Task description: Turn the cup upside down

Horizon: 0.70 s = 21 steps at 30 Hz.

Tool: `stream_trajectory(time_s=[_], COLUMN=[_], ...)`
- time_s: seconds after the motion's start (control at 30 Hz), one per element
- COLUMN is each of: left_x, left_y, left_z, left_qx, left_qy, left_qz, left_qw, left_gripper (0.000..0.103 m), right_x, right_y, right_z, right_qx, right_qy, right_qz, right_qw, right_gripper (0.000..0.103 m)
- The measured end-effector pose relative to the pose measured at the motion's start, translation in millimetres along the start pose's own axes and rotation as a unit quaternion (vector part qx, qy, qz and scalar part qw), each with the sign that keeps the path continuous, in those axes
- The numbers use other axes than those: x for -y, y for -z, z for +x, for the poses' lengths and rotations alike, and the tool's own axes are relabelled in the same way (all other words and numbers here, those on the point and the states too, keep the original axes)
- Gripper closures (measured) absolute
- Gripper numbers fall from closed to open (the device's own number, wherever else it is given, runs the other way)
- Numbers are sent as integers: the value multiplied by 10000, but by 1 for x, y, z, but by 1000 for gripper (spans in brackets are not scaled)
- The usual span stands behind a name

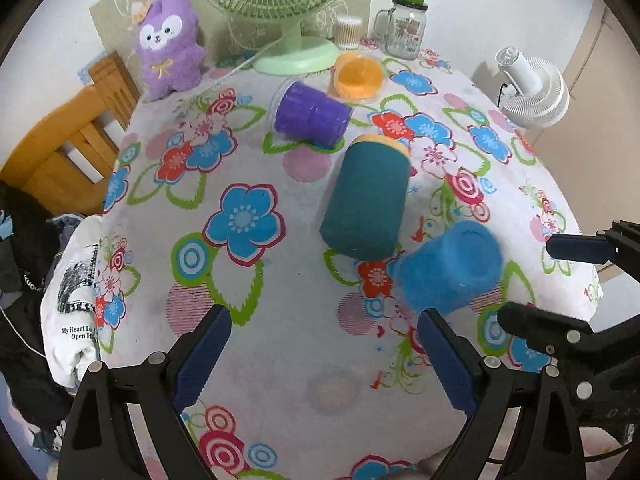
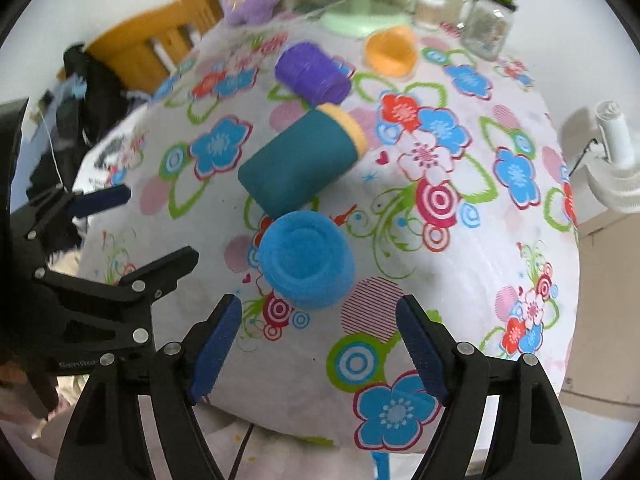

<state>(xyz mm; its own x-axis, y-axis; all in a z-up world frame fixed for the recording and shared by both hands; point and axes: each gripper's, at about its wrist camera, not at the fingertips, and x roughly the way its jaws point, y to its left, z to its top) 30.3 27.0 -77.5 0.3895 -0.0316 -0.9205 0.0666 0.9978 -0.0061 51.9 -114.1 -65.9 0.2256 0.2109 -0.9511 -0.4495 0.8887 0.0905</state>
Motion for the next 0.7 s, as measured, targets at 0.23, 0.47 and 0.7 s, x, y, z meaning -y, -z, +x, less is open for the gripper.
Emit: stream_trajectory(time_s=[0.23,0.47,0.7], left_x=[17,27,33], left_y=[6,5,12], left_z=[-28,-55,-72], left_qx=[224,562,803], left_qy=[-197,-386,-420], left_qz=[-295,-612,-770], left_qw=[9991,9958,9929], left_gripper=[6,3,3], right_x=[16,28,35], right_y=[17,28,40], right_z=[-27,-56,-72], right_qx=[574,1122,1524], right_qy=[77,92,217], right_qz=[334,602,909], right_qw=[9978,9918,9839], right_gripper=[15,11,8])
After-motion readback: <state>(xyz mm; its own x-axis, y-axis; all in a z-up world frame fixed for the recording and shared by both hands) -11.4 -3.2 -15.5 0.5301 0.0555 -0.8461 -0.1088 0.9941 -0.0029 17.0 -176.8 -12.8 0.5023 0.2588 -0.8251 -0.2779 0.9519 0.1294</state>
